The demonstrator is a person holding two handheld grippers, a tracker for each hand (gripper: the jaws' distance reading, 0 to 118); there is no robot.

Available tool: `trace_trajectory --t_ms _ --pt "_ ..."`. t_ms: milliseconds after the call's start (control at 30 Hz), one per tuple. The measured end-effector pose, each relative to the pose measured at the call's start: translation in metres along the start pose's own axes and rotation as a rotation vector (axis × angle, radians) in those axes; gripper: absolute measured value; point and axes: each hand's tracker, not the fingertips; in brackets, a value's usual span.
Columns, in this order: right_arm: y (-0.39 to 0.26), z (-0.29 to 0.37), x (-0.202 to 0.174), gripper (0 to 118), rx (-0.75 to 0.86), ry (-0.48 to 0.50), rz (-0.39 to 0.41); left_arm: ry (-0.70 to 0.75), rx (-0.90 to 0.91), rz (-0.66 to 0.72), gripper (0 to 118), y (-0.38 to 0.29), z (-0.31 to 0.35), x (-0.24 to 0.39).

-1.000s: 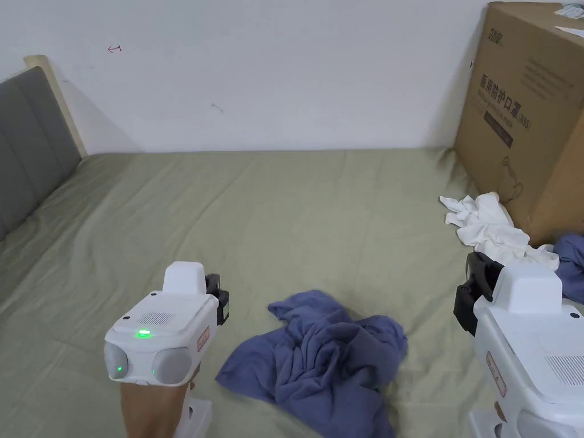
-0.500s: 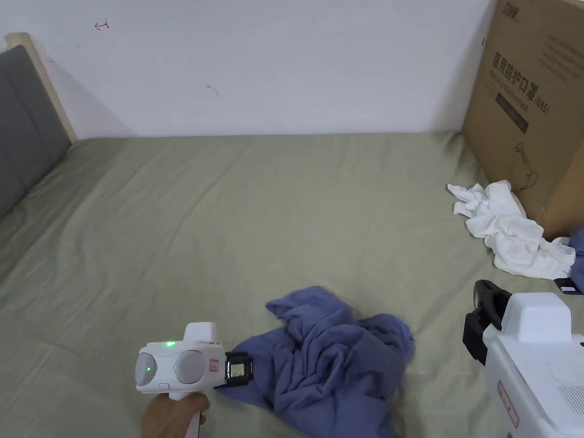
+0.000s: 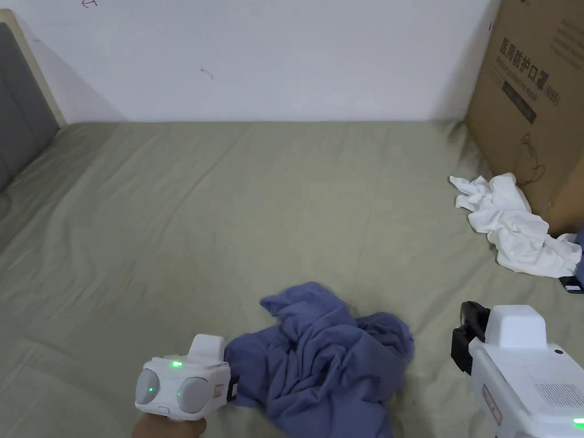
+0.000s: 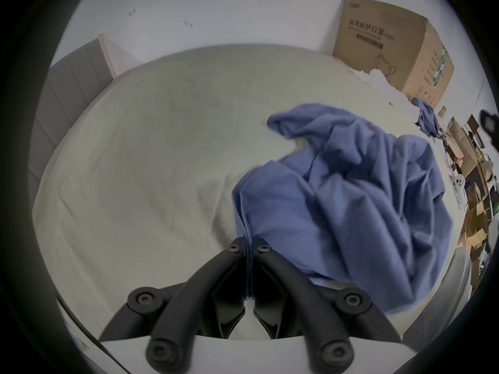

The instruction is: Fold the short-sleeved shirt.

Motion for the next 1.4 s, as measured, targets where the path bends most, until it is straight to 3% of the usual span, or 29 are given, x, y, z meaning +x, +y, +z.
trace_trajectory --t_ms 33,167,300,433,500,533,567,633,667,933,1167,1400 --pt "-0.003 -0.012 0.002 8 -0.038 0.012 0.001 -0.006 0.035 0.004 1 0.0 0.007 -0.001" --pt "-0.006 -0.068 0.002 71 -0.178 0.051 -0.021 -0.066 0.102 0.043 0 0.004 0.034 -0.004" --pt "-0.013 -0.129 -0.003 87 -0.332 0.089 -0.043 -0.098 0.139 0.059 0 0.008 0.048 -0.005" --pt "-0.024 -0.174 -0.016 86 -0.491 0.14 -0.004 -0.119 0.15 0.07 0 0.011 0.049 -0.004" --pt "-0.031 -0.188 -0.022 76 -0.55 0.124 0.024 -0.125 0.149 0.075 0 0.012 0.049 -0.003" --pt "-0.034 -0.192 -0.028 66 -0.565 0.124 0.043 -0.126 0.148 0.079 0 0.013 0.049 -0.003" --pt "-0.035 -0.191 -0.033 44 -0.567 0.129 0.048 -0.128 0.145 0.08 0 0.013 0.049 -0.004" --pt "-0.036 -0.192 -0.041 13 -0.578 0.153 0.089 -0.131 0.142 0.083 0 0.014 0.048 -0.005" --pt "-0.036 -0.188 -0.043 10 -0.574 0.179 0.086 -0.131 0.142 0.082 0 0.014 0.048 -0.006" --pt "-0.004 -0.133 -0.033 8 -0.427 0.223 0.055 -0.166 0.164 0.178 0 0.01 0.058 -0.014" --pt "0.066 -0.055 0.02 8 -0.232 0.271 -0.026 -0.195 0.282 0.269 0 0.029 0.097 -0.033" --pt "0.143 -0.011 0.064 8 -0.07 0.194 0.011 -0.133 0.435 0.313 0 0.083 0.156 -0.083"
